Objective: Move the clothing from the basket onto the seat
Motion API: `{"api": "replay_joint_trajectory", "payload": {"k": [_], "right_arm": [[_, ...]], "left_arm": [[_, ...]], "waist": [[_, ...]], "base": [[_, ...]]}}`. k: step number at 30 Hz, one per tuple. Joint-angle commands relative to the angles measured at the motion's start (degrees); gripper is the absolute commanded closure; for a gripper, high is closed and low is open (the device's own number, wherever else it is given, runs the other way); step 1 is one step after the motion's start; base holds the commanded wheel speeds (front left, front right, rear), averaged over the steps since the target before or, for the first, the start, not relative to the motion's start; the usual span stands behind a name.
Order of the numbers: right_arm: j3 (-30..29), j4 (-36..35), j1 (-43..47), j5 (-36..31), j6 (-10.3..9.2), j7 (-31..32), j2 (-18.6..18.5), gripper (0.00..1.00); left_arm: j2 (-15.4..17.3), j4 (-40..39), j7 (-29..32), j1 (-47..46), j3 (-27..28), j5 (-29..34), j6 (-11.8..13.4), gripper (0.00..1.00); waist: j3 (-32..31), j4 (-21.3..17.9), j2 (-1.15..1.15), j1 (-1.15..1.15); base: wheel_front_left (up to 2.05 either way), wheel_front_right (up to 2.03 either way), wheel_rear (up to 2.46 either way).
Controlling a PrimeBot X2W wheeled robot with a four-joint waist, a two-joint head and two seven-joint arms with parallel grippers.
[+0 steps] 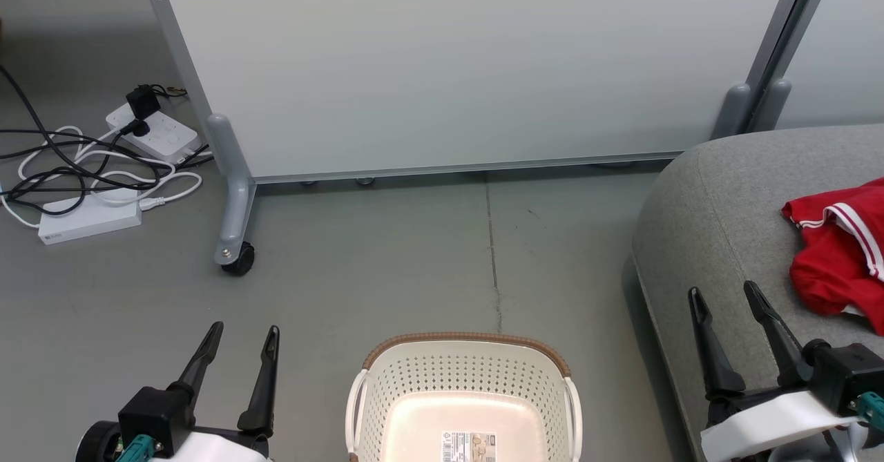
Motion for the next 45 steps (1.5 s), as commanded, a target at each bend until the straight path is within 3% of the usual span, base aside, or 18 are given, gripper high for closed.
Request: {"api": "replay_joint_trajectory", "payload": {"k": [1,33,34,37,45], "right_arm": [[-0.15,-0.26,0.50,0.27,0.01,0.24,-0.23,0.00],[-0.37,-0.51,0.27,0.66,0.01,0.75,-0.23,0.00],[-0.12,-0.09,0.08,0.49,0.00,0.52,0.02,1.00],[-0.39,1.83,0.54,0.93,0.00,0.93,0.02,1.00],[-8.78,9.50,-1.41,9.75,0.00,10.15,-6.44,1.00]], "left_arm": [[0.13,0.17,-0.30,0.29,0.48,0.08,-0.30,0.00],[-2.97,2.49,-0.30,0.53,5.26,1.46,-2.65,0.00],[-3.28,2.48,0.03,0.35,4.85,1.09,-2.44,1.00],[-4.41,3.32,0.20,1.36,4.02,0.79,-2.44,1.00],[-6.28,1.26,0.15,2.98,2.25,-4.77,-4.30,1.00]], "waist": [[-0.02,0.02,0.00,0.00],[-0.65,0.51,0.00,0.00],[-0.66,0.50,0.00,0.00],[-0.63,0.49,0.00,0.00],[-0.35,0.61,0.00,0.00]], "base": [[0.00,0.00,0.00],[0.00,0.00,0.00],[0.00,0.00,0.00],[0.00,0.00,0.00],[0.00,0.00,0.00]]}}
